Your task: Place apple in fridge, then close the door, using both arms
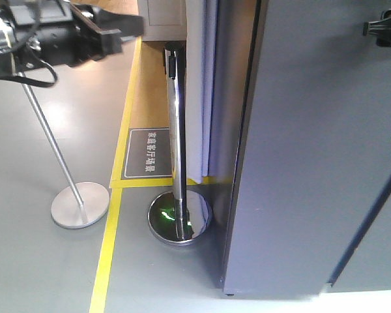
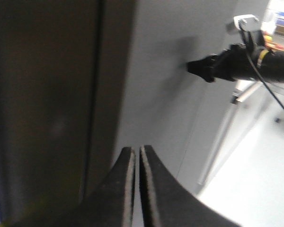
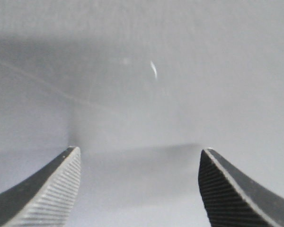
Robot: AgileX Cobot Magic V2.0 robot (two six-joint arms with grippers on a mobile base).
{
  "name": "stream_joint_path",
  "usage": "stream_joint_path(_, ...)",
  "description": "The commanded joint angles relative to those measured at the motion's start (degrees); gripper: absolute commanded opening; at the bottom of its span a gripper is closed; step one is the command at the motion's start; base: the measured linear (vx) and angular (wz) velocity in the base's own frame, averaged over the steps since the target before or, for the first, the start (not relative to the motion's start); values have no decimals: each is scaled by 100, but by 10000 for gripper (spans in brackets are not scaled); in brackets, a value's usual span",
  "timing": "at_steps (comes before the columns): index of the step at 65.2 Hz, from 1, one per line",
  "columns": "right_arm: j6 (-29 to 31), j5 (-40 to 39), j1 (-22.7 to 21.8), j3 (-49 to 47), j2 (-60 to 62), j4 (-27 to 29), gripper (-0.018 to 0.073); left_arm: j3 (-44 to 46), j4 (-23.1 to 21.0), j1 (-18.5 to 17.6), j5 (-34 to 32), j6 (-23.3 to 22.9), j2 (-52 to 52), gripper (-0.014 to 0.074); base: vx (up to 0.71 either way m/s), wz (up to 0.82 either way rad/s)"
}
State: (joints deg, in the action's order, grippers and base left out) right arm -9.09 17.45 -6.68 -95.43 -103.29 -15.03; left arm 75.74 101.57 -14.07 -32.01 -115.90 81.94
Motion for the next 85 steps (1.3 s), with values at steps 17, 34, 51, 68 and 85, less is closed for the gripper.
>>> stream_joint_path(17, 348, -220, -3, -399, 127, -62, 460, 173, 208, 90, 400, -27, -182, 24, 0, 0)
stream_joint_path(34, 1013, 595, 32, -399, 1051, 638, 300, 173, 208, 90, 784, -22, -316, 24, 0, 0)
stream_joint_path(51, 3613, 1917, 714, -399, 2222, 2884, -13, 173, 208, 90, 1163, 248, -995, 24, 0, 0)
stream_joint_path(68, 5186, 3283, 1366, 190, 3076, 5286, -6, -119, 208, 90, 1178, 473, -1947, 13, 0, 0)
stream_joint_path(85, 6294, 2968, 1419, 2862, 4636, 6391, -6, -2376, 208, 90, 1190, 879, -3583, -8, 0, 0)
